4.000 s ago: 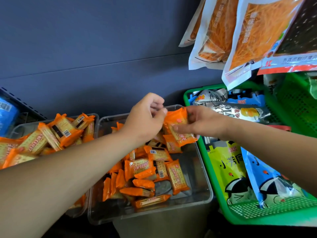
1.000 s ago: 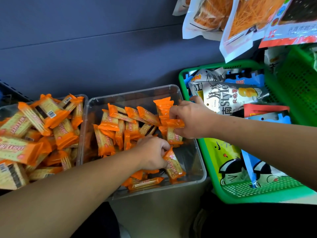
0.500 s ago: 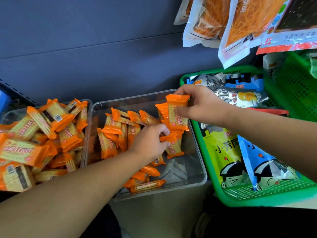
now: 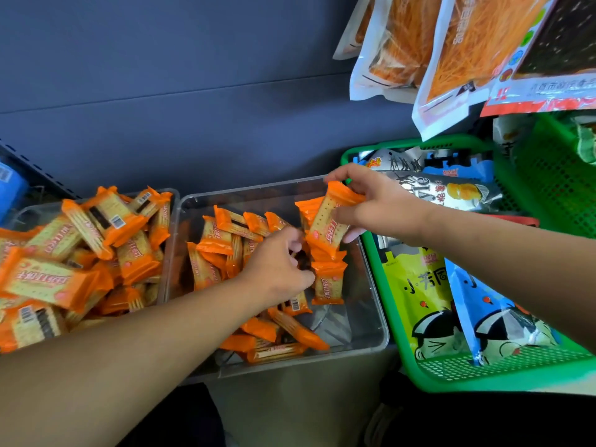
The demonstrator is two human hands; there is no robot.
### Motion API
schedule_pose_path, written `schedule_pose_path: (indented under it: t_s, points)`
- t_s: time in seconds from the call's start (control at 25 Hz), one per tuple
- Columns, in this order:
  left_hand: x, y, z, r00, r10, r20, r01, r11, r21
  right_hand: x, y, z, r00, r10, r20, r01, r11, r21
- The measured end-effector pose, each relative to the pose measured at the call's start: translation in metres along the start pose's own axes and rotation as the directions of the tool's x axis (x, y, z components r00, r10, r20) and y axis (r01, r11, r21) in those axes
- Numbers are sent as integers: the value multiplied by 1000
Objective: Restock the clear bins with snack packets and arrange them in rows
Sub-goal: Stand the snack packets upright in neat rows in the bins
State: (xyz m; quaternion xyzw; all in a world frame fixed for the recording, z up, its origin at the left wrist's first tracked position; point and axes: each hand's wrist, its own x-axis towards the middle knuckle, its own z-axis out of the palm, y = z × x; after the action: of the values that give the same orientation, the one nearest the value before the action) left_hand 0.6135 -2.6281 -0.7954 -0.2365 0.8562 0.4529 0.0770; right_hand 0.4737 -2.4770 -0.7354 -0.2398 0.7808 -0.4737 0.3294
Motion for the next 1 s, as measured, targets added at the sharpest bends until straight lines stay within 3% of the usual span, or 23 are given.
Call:
schedule_pose_path:
  t_s: [0.12, 0.2, 0.28, 0.36, 0.52, 0.68, 0.76, 0.84, 0.92, 1.0]
  points:
    - [-16, 29, -32, 997, -77, 5, 75, 943, -324, -1, -7, 10, 995, 96, 36, -102, 966, 236]
    - [-23, 39, -52, 994, -110, -29, 85, 890, -448, -2, -7, 13, 991, 126, 48, -134, 957, 256]
    - [-28, 38, -64, 995, -82, -65, 53, 933, -356, -4, -3, 9, 998, 45, 51, -45, 999, 13]
    - [-30, 32, -64, 999, -41, -35, 31, 971, -238, -9, 0, 9, 995, -80, 67, 94, 964, -247]
    - [-25, 26, -34, 998, 55, 6, -53, 983, -176, -15, -1, 22, 975, -172, 138, 204, 942, -267]
    - [-15, 7, -25, 999, -1, 40, 10, 971, -237, -7, 5, 12, 981, -30, 192, 116, 883, -455]
    - [-14, -10, -23, 986, 3, 169, -8, 1000, 28, -3, 11, 7, 979, -46, 196, 151, 811, -565]
    - [-18, -25, -13, 936, 39, 349, -173, 916, 363, -1, 14, 12, 959, -105, 262, 259, 695, -671]
    - [-24, -31, 1, 894, 11, 447, -245, 848, 469, -1, 19, 24, 923, -125, 363, 376, 490, -787]
    - [-24, -33, 13, 890, -36, 455, -209, 854, 476, 0, 26, 34, 907, -125, 402, 421, 254, -871]
